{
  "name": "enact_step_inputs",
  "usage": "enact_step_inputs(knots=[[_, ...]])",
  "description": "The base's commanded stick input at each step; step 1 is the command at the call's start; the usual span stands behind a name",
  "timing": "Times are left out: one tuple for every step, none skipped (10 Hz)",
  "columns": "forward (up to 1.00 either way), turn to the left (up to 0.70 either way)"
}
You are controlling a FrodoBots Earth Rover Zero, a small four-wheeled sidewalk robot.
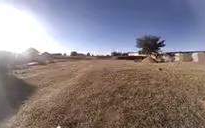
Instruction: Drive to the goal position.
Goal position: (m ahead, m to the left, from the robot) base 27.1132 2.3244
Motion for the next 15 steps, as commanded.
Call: enact_step_inputs(knots=[[0.5, 0.0], [0.5, 0.0], [0.5, 0.0], [0.5, 0.0], [0.5, 0.0], [0.5, 0.0], [0.5, 0.0], [0.5, 0.0], [0.5, 0.0], [0.5, 0.0], [0.5, 0.0], [0.5, 0.0], [0.5, 0.0], [0.5, 0.0], [0.5, 0.0]])
